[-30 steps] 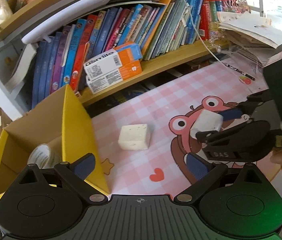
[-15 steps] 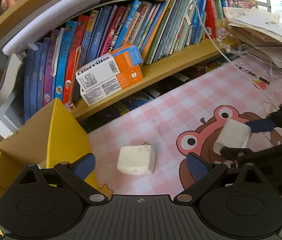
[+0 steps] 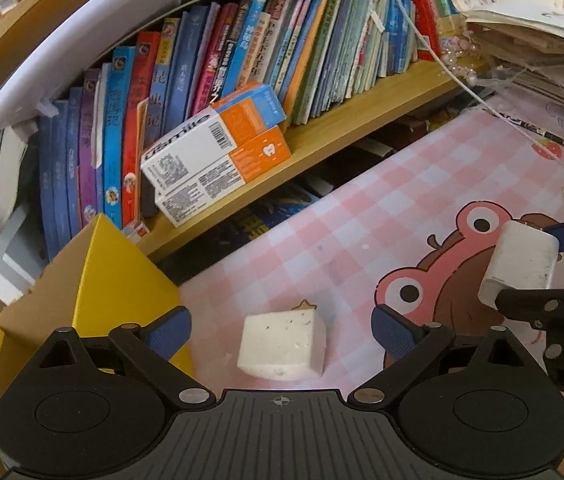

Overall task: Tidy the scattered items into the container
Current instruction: 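Close the left gripper on the white cube while the right gripper holds its block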

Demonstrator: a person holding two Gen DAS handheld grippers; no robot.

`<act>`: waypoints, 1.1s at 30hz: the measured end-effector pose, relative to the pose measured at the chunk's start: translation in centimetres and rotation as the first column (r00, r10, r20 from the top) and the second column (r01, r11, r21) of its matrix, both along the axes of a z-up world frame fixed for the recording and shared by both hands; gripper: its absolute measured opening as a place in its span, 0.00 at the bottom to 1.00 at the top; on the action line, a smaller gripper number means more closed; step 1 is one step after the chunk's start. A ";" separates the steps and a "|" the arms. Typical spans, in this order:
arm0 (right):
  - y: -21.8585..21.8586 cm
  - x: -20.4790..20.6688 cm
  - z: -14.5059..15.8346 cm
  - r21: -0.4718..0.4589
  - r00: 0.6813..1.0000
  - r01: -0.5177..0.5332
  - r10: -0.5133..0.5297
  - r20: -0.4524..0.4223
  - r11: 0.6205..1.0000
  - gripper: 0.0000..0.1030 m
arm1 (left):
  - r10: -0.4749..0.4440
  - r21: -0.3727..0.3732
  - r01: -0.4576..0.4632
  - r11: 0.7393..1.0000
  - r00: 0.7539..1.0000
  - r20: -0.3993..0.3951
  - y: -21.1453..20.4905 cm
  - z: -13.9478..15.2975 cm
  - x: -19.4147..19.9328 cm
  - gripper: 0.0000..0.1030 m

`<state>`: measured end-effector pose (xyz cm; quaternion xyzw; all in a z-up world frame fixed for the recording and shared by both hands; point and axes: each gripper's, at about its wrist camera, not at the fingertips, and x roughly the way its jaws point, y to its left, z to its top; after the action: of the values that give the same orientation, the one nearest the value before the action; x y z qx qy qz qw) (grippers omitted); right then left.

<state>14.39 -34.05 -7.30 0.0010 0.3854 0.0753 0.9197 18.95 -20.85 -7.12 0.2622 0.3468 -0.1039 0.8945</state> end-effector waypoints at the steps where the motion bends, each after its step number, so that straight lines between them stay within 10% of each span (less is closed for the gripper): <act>1: 0.0 0.0 0.0 0.002 1.000 0.000 0.000 0.000 1.000 0.50 | -0.001 -0.002 0.001 1.000 1.000 -0.003 -0.1 -0.1 0.1 0.87; 21: 0.3 -0.8 0.2 0.010 1.000 -0.014 0.014 -0.008 1.000 0.50 | 0.233 -0.189 -0.264 0.946 0.958 -0.168 2.8 -3.2 4.2 0.77; 33: 0.4 -1.8 0.9 0.005 1.000 -0.007 0.007 0.002 1.000 0.50 | 0.182 -0.276 -0.244 0.930 0.955 -0.232 3.6 -2.1 3.5 0.47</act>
<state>12.62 -33.63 -6.40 0.0016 0.3841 0.0796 0.9198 22.46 -17.28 -9.19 0.0712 0.4427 -0.0836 0.8899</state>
